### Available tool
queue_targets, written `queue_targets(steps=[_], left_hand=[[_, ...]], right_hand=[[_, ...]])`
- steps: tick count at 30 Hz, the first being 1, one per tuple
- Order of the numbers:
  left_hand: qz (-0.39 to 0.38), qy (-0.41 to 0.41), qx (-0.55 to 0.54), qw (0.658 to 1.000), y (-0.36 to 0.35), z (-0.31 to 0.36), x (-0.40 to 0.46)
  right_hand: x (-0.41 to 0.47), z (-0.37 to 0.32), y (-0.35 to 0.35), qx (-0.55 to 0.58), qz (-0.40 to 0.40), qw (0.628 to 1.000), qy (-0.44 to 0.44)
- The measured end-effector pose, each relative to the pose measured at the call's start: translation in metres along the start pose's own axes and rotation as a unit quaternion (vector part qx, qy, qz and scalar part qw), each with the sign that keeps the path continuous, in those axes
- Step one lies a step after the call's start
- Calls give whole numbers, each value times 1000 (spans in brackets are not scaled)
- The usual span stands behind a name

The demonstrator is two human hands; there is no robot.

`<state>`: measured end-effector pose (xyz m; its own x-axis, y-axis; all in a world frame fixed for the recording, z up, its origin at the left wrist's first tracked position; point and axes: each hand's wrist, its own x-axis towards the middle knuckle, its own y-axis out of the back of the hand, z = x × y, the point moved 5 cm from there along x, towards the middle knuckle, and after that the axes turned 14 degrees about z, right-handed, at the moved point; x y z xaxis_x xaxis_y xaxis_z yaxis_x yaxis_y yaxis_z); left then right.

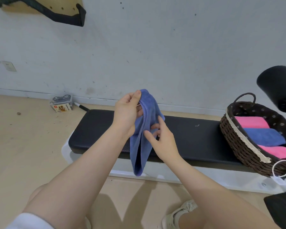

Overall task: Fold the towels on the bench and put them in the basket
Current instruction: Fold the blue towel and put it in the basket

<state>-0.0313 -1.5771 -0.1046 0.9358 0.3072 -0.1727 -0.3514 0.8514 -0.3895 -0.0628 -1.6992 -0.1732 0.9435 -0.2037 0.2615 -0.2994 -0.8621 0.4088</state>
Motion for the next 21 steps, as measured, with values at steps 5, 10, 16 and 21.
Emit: queue_targets(steps=[5, 10, 16, 21], left_hand=[[-8, 20, -71, 997, -20, 8, -13], [-34, 44, -149, 987, -31, 11, -24], [-44, 117, -276, 953, -27, 7, -24], [-5, 104, -337, 936, -8, 15, -7]], right_hand=[[-7, -19, 7, -94, 26, 993, 67], [-7, -11, 10, -84, 84, 993, 6], [-4, 7, 35, -188, 103, 977, -5], [1, 49, 80, -340, 78, 927, -140]])
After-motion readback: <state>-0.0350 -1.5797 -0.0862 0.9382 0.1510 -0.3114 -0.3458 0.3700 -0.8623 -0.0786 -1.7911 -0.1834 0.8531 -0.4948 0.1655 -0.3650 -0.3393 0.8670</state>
